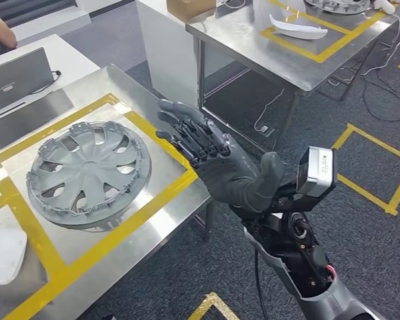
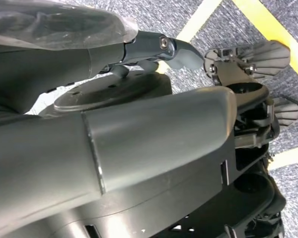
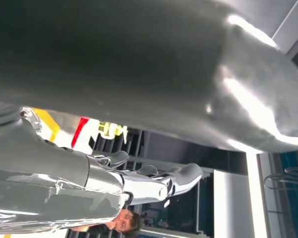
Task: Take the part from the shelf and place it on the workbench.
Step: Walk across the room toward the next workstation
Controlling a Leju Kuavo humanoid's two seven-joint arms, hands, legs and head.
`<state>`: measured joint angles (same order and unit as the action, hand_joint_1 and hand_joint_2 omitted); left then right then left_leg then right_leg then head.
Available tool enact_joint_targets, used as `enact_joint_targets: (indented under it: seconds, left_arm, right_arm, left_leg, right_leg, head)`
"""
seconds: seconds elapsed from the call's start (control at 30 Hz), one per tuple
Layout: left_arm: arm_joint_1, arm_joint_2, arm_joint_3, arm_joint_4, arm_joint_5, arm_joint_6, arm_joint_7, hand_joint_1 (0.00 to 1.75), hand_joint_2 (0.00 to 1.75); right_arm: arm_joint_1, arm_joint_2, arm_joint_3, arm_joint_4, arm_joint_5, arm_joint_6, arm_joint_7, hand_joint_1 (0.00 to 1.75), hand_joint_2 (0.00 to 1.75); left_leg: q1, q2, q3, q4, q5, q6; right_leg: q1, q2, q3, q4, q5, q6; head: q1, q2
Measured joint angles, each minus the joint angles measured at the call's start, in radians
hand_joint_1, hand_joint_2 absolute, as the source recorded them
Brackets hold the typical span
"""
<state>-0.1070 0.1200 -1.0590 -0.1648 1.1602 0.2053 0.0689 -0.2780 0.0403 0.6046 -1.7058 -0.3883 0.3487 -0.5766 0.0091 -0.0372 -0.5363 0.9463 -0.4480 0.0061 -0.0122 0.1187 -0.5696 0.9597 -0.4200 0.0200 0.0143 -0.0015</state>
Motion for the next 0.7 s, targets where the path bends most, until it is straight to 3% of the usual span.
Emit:
enact_joint_targets:
  seconds: [0.07,0.13,0.2,0.23,0.27,0.33,0.4,0.43,0.5,0.57,0.6,0.63,0.7]
  left_arm:
    - [-0.002,-0.002,0.000,0.000,0.000,0.000,0.000,0.00,0.00]
    - [-0.001,-0.002,0.000,0.000,0.000,0.000,0.000,0.00,0.00]
    - [0.002,-0.002,0.000,0.000,0.000,0.000,0.002,0.00,0.00]
    - [0.002,-0.002,0.000,0.000,0.000,0.001,0.003,0.00,0.00]
    - [0.002,-0.002,0.000,0.000,0.000,0.001,0.004,0.00,0.00]
    - [0.003,-0.002,0.000,0.000,0.000,0.001,0.004,0.00,0.00]
    - [0.003,-0.001,0.000,0.000,0.000,0.002,0.004,0.00,0.00]
    - [0.003,-0.001,0.000,0.000,0.000,0.002,0.004,0.00,0.00]
    - [0.003,0.001,0.000,0.000,0.000,0.003,0.004,0.00,0.00]
    - [0.002,0.002,0.000,0.000,0.000,0.004,0.004,0.00,0.00]
    - [0.002,0.002,0.000,0.000,-0.001,0.004,0.004,0.00,0.00]
    - [0.002,0.002,0.000,0.000,-0.001,0.004,0.004,0.00,0.00]
    - [0.002,0.001,0.000,0.000,-0.002,0.004,0.004,0.00,0.00]
  right_arm:
    - [0.000,-0.002,-0.002,-0.005,0.000,0.000,-0.001,0.00,0.00]
    - [0.000,-0.004,-0.005,-0.009,0.000,0.000,-0.002,0.00,0.00]
    - [0.004,-0.006,-0.006,-0.009,0.000,0.000,-0.004,0.00,0.00]
    - [0.006,-0.008,-0.007,-0.009,0.000,0.000,-0.004,0.00,0.00]
    - [0.007,-0.009,-0.007,-0.009,0.000,0.000,-0.005,0.00,0.00]
    - [0.007,-0.010,-0.008,-0.009,0.000,0.000,-0.006,0.00,0.00]
    - [0.006,-0.011,-0.009,-0.011,0.000,0.000,-0.007,0.00,0.00]
    - [0.006,-0.011,-0.009,-0.012,0.000,0.000,-0.007,0.00,0.00]
    - [0.006,-0.011,-0.009,-0.014,0.000,0.001,-0.007,0.00,0.00]
    - [0.006,-0.012,-0.010,-0.016,0.000,0.001,-0.008,0.00,0.00]
    - [0.005,-0.012,-0.011,-0.017,0.000,0.002,-0.008,0.00,0.00]
    - [0.006,-0.012,-0.012,-0.018,0.001,0.002,-0.008,0.00,0.00]
    - [0.010,-0.012,-0.015,-0.018,0.003,0.001,-0.008,0.00,0.00]
  left_leg:
    - [0.003,0.020,0.003,-0.007,0.005,0.013]
    - [0.002,0.041,0.004,-0.011,0.005,0.021]
    - [-0.002,0.063,0.005,-0.010,0.004,0.023]
    - [-0.002,0.073,0.006,-0.010,0.003,0.023]
    - [-0.003,0.083,0.007,-0.009,0.001,0.022]
    - [-0.004,0.100,0.013,-0.008,-0.004,0.017]
    - [-0.010,0.114,0.016,-0.003,-0.010,0.009]
    - [-0.013,0.121,0.016,-0.002,-0.011,0.006]
    - [-0.015,0.136,0.018,-0.003,-0.014,-0.002]
    - [-0.012,0.113,0.008,0.026,-0.038,-0.013]
    - [-0.010,0.091,-0.012,0.073,-0.067,-0.019]
    - [-0.008,0.066,-0.042,0.141,-0.102,-0.022]
    - [-0.006,0.047,-0.110,0.282,-0.157,-0.025]
  right_leg:
    - [0.003,-0.032,-0.017,0.038,-0.027,0.010]
    - [0.004,-0.085,-0.069,0.159,-0.095,0.018]
    - [0.002,-0.107,-0.127,0.286,-0.147,0.023]
    - [0.002,-0.111,-0.134,0.304,-0.145,0.024]
    - [0.002,-0.115,-0.120,0.278,-0.124,0.024]
    - [0.003,-0.142,-0.047,0.137,-0.057,0.020]
    - [0.008,-0.170,0.006,0.028,-0.020,0.009]
    - [0.011,-0.173,0.012,0.010,-0.018,0.002]
    - [0.011,-0.152,0.009,0.007,-0.015,-0.011]
    - [0.007,-0.132,0.009,0.003,-0.010,-0.021]
    - [0.004,-0.124,0.009,0.001,-0.007,-0.025]
    - [0.003,-0.115,0.008,0.001,-0.006,-0.028]
    - [0.003,-0.096,0.005,0.001,-0.004,-0.031]
  head:
    - [0.007,0.000]
    - [0.022,0.000]
    - [0.030,0.000]
    - [0.033,0.000]
    - [0.037,0.000]
    - [0.046,0.000]
    - [0.051,0.000]
    - [0.049,0.000]
    - [0.042,0.000]
    - [0.035,0.000]
    - [0.029,0.000]
    - [0.021,0.000]
    - [0.009,0.000]
